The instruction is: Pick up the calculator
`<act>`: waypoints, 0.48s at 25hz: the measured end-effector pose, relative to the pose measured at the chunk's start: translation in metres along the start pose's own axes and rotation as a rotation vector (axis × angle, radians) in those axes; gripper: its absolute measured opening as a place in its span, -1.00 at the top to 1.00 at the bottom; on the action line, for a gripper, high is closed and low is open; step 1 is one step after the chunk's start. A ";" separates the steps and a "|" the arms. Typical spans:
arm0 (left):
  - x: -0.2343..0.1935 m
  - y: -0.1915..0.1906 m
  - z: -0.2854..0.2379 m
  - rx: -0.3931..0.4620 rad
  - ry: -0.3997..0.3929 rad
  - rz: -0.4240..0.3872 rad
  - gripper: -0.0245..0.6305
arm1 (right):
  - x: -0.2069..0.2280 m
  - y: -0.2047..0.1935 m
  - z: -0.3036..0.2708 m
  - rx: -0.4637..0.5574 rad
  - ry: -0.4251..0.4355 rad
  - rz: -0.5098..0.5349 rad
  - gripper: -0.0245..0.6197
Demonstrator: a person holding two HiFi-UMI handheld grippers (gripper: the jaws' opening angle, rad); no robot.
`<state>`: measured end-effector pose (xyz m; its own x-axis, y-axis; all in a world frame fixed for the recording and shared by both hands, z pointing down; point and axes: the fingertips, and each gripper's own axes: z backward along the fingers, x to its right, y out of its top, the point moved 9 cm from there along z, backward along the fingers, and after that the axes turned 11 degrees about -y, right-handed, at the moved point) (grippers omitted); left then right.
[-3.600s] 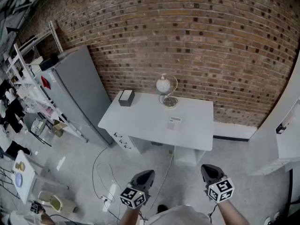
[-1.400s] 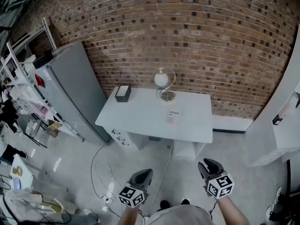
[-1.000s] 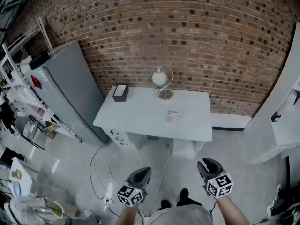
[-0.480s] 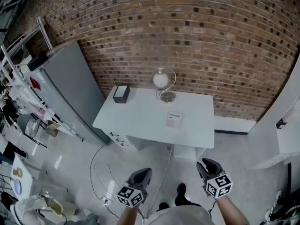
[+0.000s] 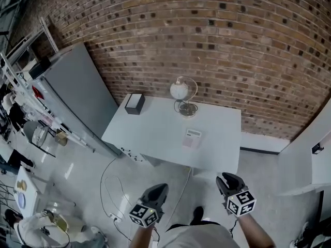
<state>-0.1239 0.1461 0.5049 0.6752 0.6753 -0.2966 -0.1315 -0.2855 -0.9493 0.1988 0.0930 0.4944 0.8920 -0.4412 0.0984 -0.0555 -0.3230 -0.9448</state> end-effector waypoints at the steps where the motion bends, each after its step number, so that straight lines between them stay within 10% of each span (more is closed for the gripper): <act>1: 0.000 0.001 -0.006 -0.002 0.005 0.001 0.88 | 0.005 0.001 -0.004 -0.005 0.007 -0.002 0.53; 12: -0.015 0.012 -0.055 -0.030 0.043 0.014 0.88 | 0.049 0.006 -0.046 -0.046 0.036 -0.030 0.53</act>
<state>-0.0958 0.0951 0.5040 0.7044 0.6411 -0.3046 -0.1196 -0.3158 -0.9413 0.2220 0.0311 0.5075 0.8767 -0.4607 0.1384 -0.0507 -0.3746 -0.9258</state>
